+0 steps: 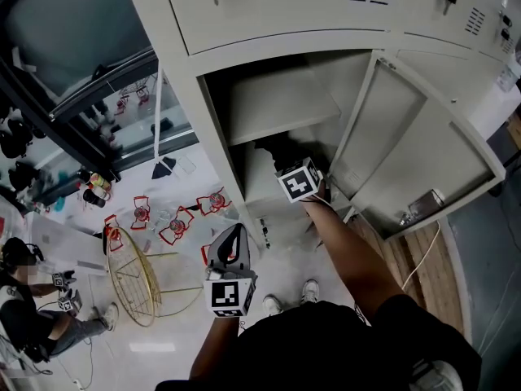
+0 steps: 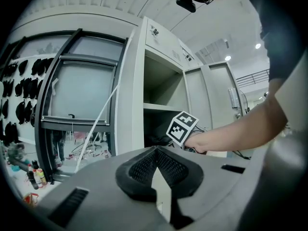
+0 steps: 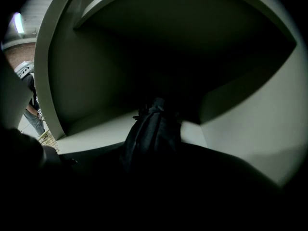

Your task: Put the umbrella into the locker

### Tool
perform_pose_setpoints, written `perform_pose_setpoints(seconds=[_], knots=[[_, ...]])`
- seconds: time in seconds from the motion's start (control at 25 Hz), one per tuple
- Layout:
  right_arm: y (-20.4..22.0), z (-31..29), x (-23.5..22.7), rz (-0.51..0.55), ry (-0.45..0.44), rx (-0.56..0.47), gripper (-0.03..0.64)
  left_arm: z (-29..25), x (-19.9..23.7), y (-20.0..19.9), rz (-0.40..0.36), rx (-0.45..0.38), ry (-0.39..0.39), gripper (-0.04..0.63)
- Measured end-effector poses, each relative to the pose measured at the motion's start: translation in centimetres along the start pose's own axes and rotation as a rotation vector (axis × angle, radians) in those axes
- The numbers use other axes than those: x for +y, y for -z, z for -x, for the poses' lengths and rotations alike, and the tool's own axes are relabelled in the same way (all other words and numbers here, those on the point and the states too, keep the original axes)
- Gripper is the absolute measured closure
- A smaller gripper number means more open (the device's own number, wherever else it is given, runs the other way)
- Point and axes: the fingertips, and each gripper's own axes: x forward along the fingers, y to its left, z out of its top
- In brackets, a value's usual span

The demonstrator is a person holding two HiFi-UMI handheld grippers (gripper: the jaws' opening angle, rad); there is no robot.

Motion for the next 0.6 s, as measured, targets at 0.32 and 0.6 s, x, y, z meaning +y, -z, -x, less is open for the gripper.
perform_pose_setpoints(seconds=[0.32, 0.6], knots=[[-1.3, 2.4, 0.1, 0.015, -0.027, -0.106, 0.319, 0.3, -0.7, 0.1, -0.008, 0.007, 0.010, 0.598], [-2.5, 8.2, 0.6, -0.007, -0.055, -0.278, 0.319, 0.9, -0.7, 0.5, -0.001, 0.015, -0.001, 0.598]])
